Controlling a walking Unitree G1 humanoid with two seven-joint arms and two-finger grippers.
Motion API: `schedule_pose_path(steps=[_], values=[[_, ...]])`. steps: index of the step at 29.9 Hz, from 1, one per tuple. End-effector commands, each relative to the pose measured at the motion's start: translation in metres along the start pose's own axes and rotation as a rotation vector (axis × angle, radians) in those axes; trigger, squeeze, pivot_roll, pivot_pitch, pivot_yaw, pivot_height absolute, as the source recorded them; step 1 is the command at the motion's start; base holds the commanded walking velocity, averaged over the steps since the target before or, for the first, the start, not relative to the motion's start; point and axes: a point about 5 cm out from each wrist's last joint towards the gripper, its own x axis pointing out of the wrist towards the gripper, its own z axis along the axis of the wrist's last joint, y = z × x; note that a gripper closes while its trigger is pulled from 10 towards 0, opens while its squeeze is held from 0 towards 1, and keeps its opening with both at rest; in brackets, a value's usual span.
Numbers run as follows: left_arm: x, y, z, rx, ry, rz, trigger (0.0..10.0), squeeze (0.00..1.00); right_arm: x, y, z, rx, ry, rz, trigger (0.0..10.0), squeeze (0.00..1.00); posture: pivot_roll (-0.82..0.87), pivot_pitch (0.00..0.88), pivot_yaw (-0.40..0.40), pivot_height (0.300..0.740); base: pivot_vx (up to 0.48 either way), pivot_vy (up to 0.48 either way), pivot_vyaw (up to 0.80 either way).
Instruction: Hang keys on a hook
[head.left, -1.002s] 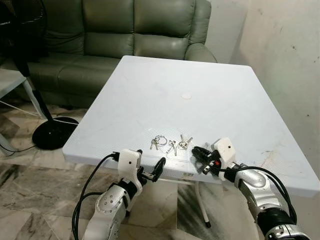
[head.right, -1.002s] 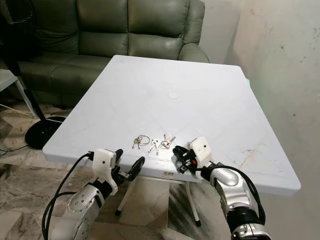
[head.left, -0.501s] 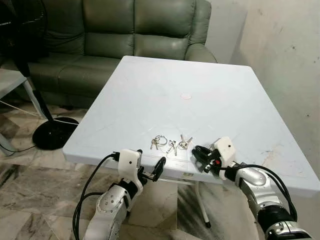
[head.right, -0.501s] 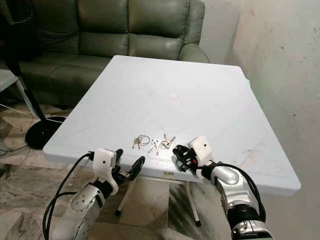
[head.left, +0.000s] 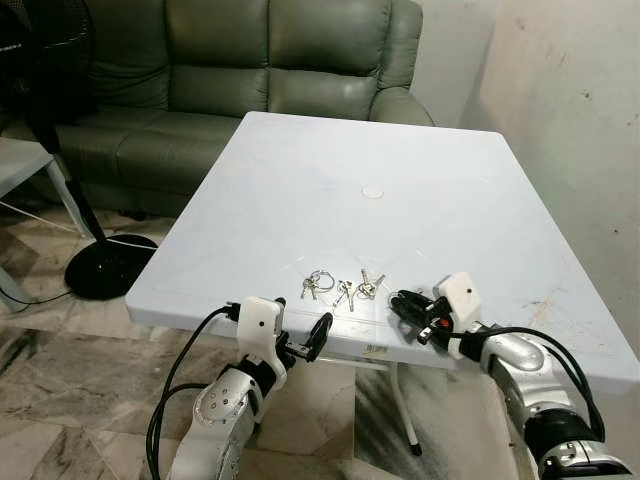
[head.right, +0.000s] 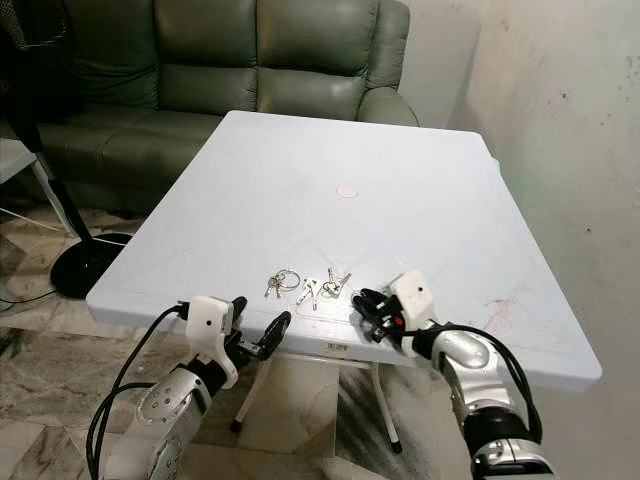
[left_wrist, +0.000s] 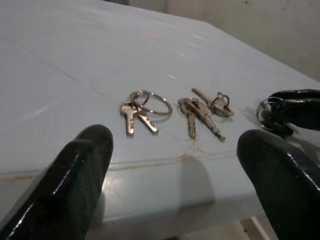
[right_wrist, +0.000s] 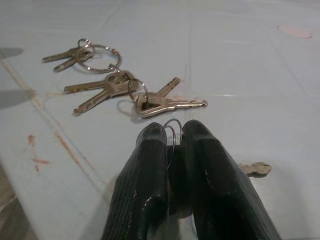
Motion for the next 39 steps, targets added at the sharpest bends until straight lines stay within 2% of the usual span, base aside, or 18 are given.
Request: schedule_pose_path(steps=[1, 22, 29, 30, 31, 33, 39], values=[[0.0020, -0.0021, 0.0022, 0.003, -0.005, -0.012, 10.0, 0.00, -0.0007, -0.0046, 0.0065, -0.007, -0.027, -0.001, 10.0, 0.00, 0.00, 0.046, -0.037, 0.740, 0.000, 0.000, 0.00], [0.0039, -0.0029, 0.0021, 0.003, -0.004, -0.017, 10.0, 0.00, -0.0049, -0.0003, -0.0011, -0.019, 0.031, 0.086, 10.0, 0.00, 0.00, 0.034, -0.038, 0.740, 0.000, 0.000, 0.00], [0.0044, -0.0036, 0.0025, 0.004, -0.007, -0.021, 10.0, 0.00, -0.0039, -0.0003, -0.0001, -0.046, 0.026, 0.070, 10.0, 0.00, 0.00, 0.030, -0.038, 0.740, 0.000, 0.000, 0.00], [0.0045, -0.0035, 0.0026, 0.004, -0.007, -0.020, 10.0, 0.00, -0.0038, -0.0003, -0.0001, -0.046, 0.027, 0.069, 9.1, 0.00, 0.00, 0.030, -0.038, 0.740, 0.000, 0.000, 0.00], [0.0046, -0.0035, 0.0027, 0.003, -0.007, -0.019, 10.0, 0.00, -0.0038, -0.0003, -0.0002, -0.045, 0.027, 0.069, 9.1, 0.00, 0.00, 0.030, -0.038, 0.740, 0.000, 0.000, 0.00], [0.0047, -0.0033, 0.0027, 0.003, -0.007, -0.018, 10.0, 0.00, -0.0040, -0.0008, -0.0007, -0.042, 0.029, 0.065, 10.0, 0.00, 0.00, 0.034, -0.038, 0.740, 0.000, 0.000, 0.00], [0.0046, -0.0030, 0.0027, 0.003, -0.007, -0.015, 10.0, 0.00, -0.0030, -0.0008, -0.0004, -0.052, 0.030, 0.048, 10.0, 0.00, 0.00, 0.034, -0.038, 0.740, 0.000, 0.000, 0.00]])
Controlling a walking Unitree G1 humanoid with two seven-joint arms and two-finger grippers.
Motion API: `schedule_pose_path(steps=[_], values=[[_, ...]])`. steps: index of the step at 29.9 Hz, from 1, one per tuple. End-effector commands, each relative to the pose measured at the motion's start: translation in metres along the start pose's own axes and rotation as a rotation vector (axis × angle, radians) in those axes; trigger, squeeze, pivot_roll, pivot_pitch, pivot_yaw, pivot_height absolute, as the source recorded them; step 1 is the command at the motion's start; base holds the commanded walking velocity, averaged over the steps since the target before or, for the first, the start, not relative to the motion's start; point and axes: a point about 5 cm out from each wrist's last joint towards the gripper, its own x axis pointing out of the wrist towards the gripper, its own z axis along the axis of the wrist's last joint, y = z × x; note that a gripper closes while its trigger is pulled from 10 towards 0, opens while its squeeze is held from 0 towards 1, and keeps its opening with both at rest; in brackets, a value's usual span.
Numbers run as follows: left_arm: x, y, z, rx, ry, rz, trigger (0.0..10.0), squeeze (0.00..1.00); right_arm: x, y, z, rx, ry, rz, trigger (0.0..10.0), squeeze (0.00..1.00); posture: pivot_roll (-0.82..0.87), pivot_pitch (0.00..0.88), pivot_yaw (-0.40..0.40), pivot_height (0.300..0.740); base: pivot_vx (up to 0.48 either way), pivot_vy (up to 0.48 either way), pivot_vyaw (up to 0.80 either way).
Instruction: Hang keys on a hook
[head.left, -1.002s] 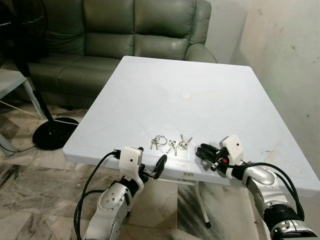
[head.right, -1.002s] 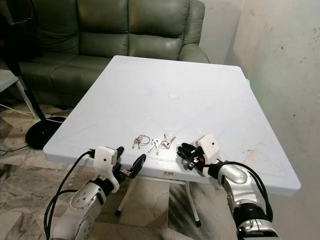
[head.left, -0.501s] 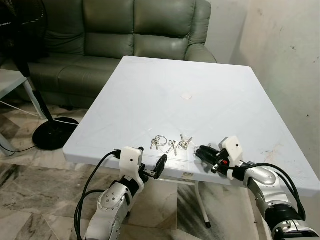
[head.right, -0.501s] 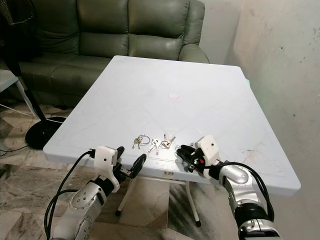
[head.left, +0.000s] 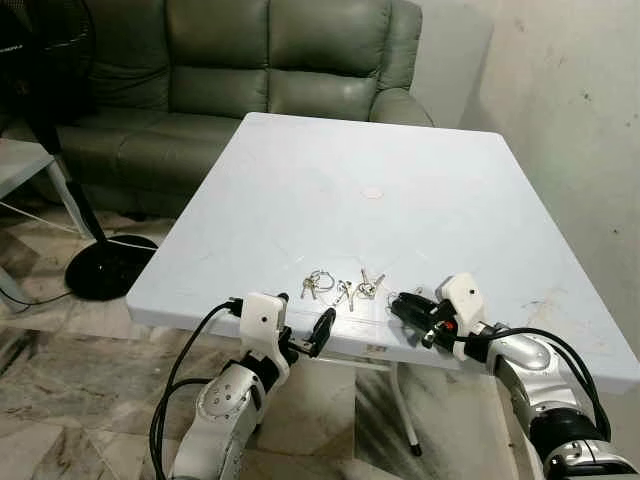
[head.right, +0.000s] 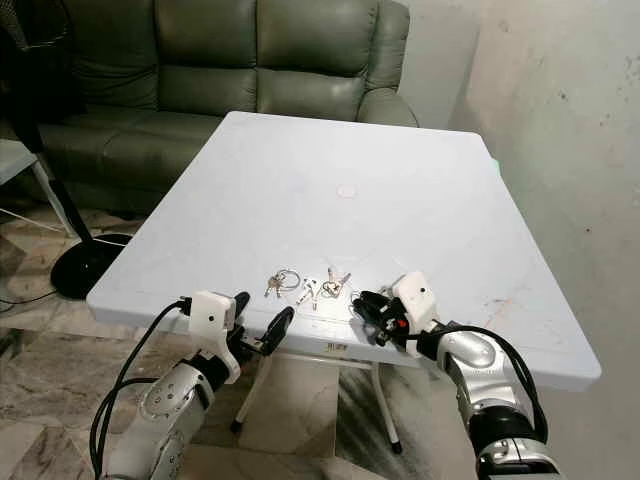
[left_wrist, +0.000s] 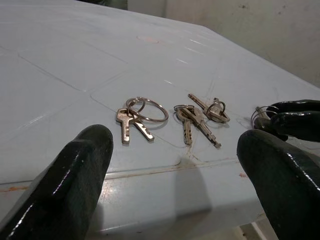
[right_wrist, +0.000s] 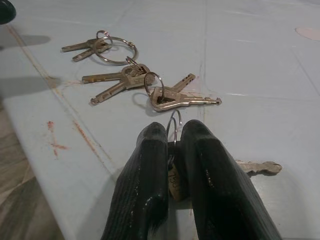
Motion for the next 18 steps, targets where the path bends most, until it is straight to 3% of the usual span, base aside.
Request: schedule_pose_path(steps=[1, 6, 7, 8, 9, 10, 12, 13, 14, 16, 18], values=[[0.0018, -0.0012, 0.0006, 0.003, 0.001, -0.009, 10.0, 0.00, -0.0005, -0.0009, -0.0004, -0.010, 0.005, -0.009, 10.0, 0.00, 0.00, 0.038, -0.038, 0.740, 0.000, 0.000, 0.00], [0.0018, -0.0009, 0.0009, 0.006, 0.000, -0.007, 10.0, 0.00, 0.0002, 0.0008, -0.0019, -0.012, 0.007, -0.016, 10.0, 0.00, 0.00, 0.039, -0.037, 0.740, 0.000, 0.000, 0.00], [0.0018, -0.0007, 0.0009, 0.007, 0.001, -0.006, 10.0, 0.00, 0.0001, 0.0013, -0.0024, -0.011, 0.007, -0.014, 9.1, 0.00, 0.00, 0.039, -0.037, 0.740, 0.000, 0.000, 0.00], [0.0018, -0.0007, 0.0009, 0.007, 0.001, -0.006, 10.0, 0.00, 0.0001, 0.0014, -0.0026, -0.011, 0.007, -0.014, 9.1, 0.00, 0.00, 0.039, -0.037, 0.740, 0.000, 0.000, 0.00], [0.0018, -0.0008, 0.0009, 0.005, 0.001, -0.006, 10.0, 0.00, 0.0000, 0.0016, -0.0028, -0.008, 0.006, -0.015, 7.8, 0.00, 0.00, 0.039, -0.037, 0.740, 0.000, 0.000, 0.00], [0.0016, -0.0007, 0.0008, 0.006, 0.001, -0.006, 10.0, 0.00, -0.0002, 0.0019, -0.0032, -0.008, 0.005, -0.015, 4.5, 0.00, 0.00, 0.040, -0.033, 0.740, 0.000, 0.000, 0.00], [0.0014, -0.0005, 0.0008, 0.004, 0.001, -0.005, 10.0, 0.00, -0.0008, 0.0025, -0.0042, -0.007, 0.004, -0.017, 4.4, 0.00, 0.00, 0.040, -0.033, 0.740, 0.000, 0.000, 0.00], [0.0014, -0.0004, 0.0007, 0.003, 0.001, -0.004, 10.0, 0.00, -0.0014, 0.0027, -0.0048, -0.006, 0.004, -0.017, 2.5, 0.00, 0.00, 0.040, -0.033, 0.740, 0.000, 0.000, 0.00], [0.0015, -0.0003, 0.0007, 0.003, 0.002, -0.004, 10.0, 0.00, -0.0016, 0.0029, -0.0051, -0.005, 0.004, -0.016, 2.5, 0.00, 0.00, 0.040, -0.033, 0.740, 0.000, 0.000, 0.00], [0.0015, -0.0002, 0.0010, 0.003, 0.001, -0.004, 10.0, 0.00, -0.0021, 0.0031, -0.0053, -0.004, 0.003, -0.012, 0.0, 0.00, 0.00, 0.043, -0.033, 0.740, 0.000, 0.000, 0.00], [0.0017, -0.0001, 0.0011, 0.003, 0.002, -0.005, 10.0, 0.00, -0.0026, 0.0028, -0.0058, -0.006, 0.007, -0.014, 0.0, 0.00, 0.00, 0.043, -0.033, 0.740, 0.000, 0.000, 0.00]])
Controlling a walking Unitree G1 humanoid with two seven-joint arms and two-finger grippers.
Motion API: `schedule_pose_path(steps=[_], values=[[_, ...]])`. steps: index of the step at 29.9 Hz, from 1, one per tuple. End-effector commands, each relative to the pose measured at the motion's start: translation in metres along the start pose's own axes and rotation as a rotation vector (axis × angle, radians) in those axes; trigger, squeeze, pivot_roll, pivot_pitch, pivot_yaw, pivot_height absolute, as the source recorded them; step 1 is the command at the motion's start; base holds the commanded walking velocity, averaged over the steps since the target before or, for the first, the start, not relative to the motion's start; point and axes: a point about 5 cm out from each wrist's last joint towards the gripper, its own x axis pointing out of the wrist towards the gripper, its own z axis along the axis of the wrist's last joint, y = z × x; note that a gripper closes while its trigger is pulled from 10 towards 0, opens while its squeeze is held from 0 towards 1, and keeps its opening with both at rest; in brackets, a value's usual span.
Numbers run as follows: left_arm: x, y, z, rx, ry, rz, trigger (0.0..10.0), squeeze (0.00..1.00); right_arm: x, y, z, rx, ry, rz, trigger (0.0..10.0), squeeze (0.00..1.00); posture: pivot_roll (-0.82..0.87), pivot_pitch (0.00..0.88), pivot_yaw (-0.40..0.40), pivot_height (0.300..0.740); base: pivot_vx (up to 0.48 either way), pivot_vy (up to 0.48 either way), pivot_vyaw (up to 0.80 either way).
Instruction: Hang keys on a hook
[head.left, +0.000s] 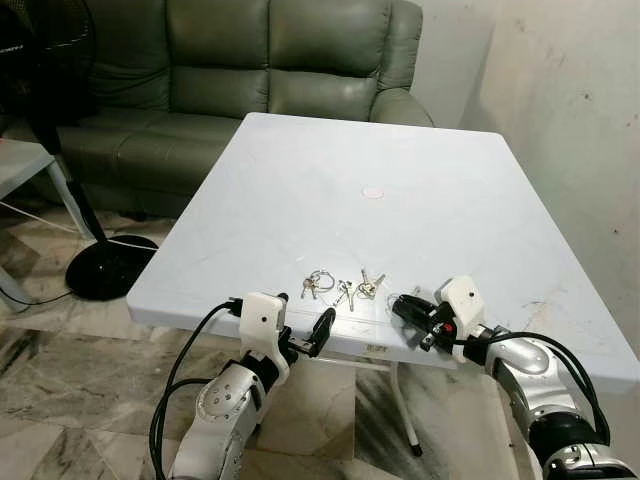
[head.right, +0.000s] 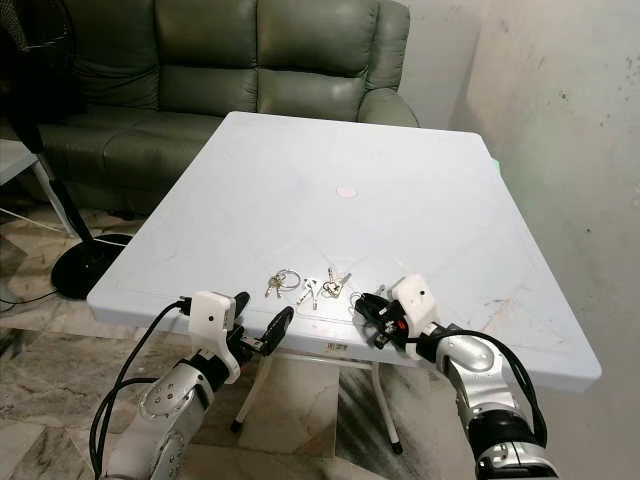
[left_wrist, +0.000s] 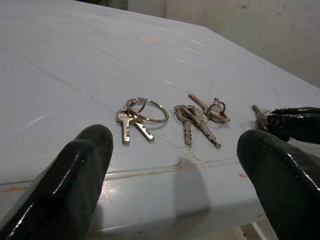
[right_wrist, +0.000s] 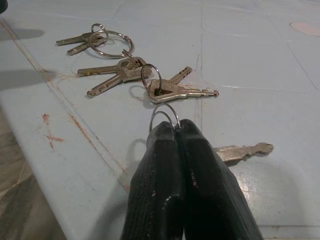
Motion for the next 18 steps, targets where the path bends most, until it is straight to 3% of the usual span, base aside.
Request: schedule_pose_path(steps=[1, 10, 13, 15, 18], values=[[0.002, 0.000, 0.001, 0.003, 0.001, -0.007, 10.0, 0.00, -0.002, 0.000, -0.001, -0.001, 0.007, 0.013, 0.0, 0.00, 0.00, 0.044, -0.031, 0.740, 0.000, 0.000, 0.00], [0.003, 0.001, 0.001, 0.000, 0.001, -0.004, 10.0, 0.00, -0.003, -0.003, 0.003, 0.005, -0.030, -0.013, 0.0, 0.00, 0.00, 0.044, -0.029, 0.740, 0.000, 0.000, 0.00], [0.003, 0.001, 0.002, 0.000, 0.000, -0.001, 10.0, 0.00, -0.001, -0.007, 0.008, 0.063, -0.085, -0.061, 0.0, 0.00, 0.00, 0.044, -0.029, 0.740, 0.000, 0.000, 0.00], [0.004, 0.003, 0.003, -0.004, -0.006, 0.012, 10.0, 0.00, 0.001, -0.010, 0.013, 0.177, -0.161, -0.131, 0.0, 0.00, 0.00, 0.036, -0.034, 0.740, 0.000, 0.000, 0.00], [0.006, 0.005, 0.004, -0.004, -0.011, 0.021, 10.0, 0.00, 0.004, -0.011, 0.016, 0.215, -0.205, -0.200, 0.0, 0.00, 0.00, 0.029, -0.038, 0.740, 0.000, 0.000, 0.00]])
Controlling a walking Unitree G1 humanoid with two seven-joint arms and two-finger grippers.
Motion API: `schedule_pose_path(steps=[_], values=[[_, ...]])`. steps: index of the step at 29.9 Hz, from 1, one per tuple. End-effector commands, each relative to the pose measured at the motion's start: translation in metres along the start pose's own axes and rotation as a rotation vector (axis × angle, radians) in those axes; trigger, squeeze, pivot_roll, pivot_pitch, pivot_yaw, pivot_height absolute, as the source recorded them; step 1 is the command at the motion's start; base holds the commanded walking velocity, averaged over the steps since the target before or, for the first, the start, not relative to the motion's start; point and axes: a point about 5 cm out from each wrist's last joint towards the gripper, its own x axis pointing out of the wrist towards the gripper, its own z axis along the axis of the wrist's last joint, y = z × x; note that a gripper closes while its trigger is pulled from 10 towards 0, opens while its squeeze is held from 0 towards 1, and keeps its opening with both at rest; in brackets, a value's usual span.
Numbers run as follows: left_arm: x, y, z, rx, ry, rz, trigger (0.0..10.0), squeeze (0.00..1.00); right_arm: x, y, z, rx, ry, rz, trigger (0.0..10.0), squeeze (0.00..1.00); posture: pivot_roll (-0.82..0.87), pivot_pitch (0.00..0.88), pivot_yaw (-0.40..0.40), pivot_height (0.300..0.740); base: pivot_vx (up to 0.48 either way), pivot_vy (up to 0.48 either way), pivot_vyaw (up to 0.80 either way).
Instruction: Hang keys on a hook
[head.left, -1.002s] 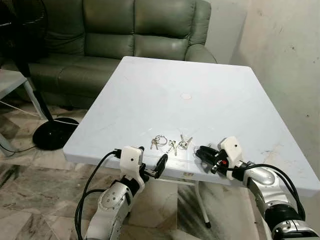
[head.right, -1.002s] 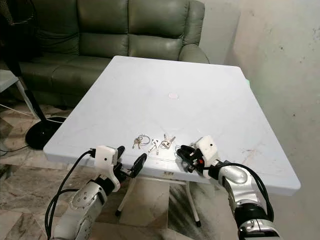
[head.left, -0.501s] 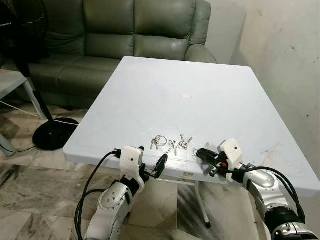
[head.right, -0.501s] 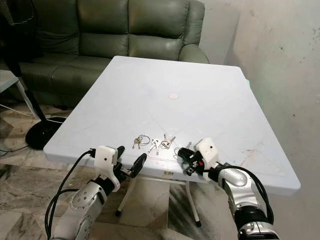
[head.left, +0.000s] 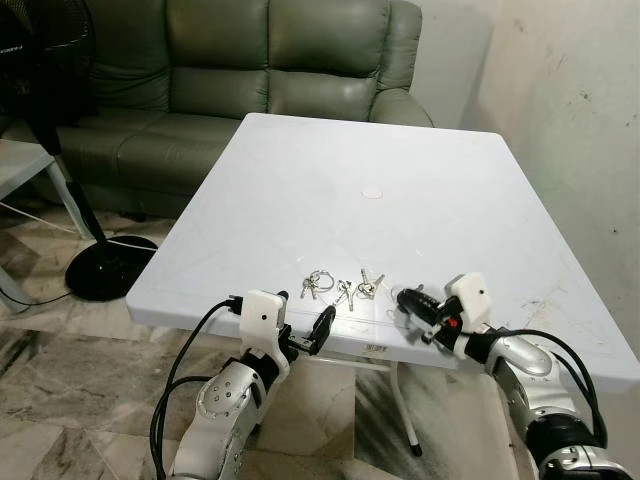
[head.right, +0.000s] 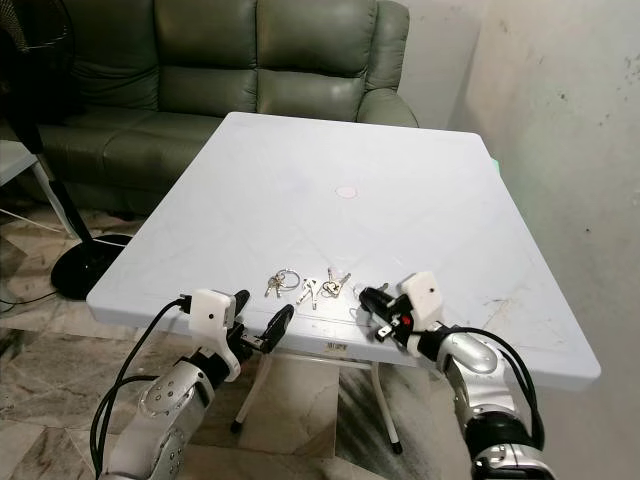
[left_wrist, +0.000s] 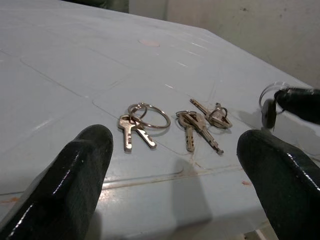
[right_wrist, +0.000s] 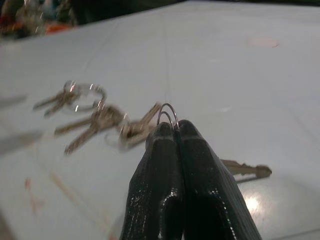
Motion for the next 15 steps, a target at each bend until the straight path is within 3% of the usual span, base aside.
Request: schedule_pose_path(steps=[1, 8, 15], values=[[0.002, 0.002, 0.001, -0.003, -0.005, 0.013, 10.0, 0.00, 0.004, -0.005, 0.011, 0.028, -0.066, -0.082, 0.0, 0.00, 0.00, 0.029, -0.038, 0.740, 0.000, 0.000, 0.00], [0.011, 0.017, 0.011, -0.004, -0.034, 0.080, 10.0, 0.00, 0.011, -0.002, 0.018, 0.116, -0.179, -0.287, 0.0, 0.00, 0.01, 0.002, -0.046, 0.740, 0.000, 0.000, 0.00], [0.021, 0.042, 0.028, 0.018, -0.081, 0.185, 10.0, 0.00, 0.011, 0.003, 0.037, 0.041, -0.289, -0.425, 0.0, 0.00, 0.01, 0.000, -0.052, 0.740, 0.000, 0.000, 0.00]])
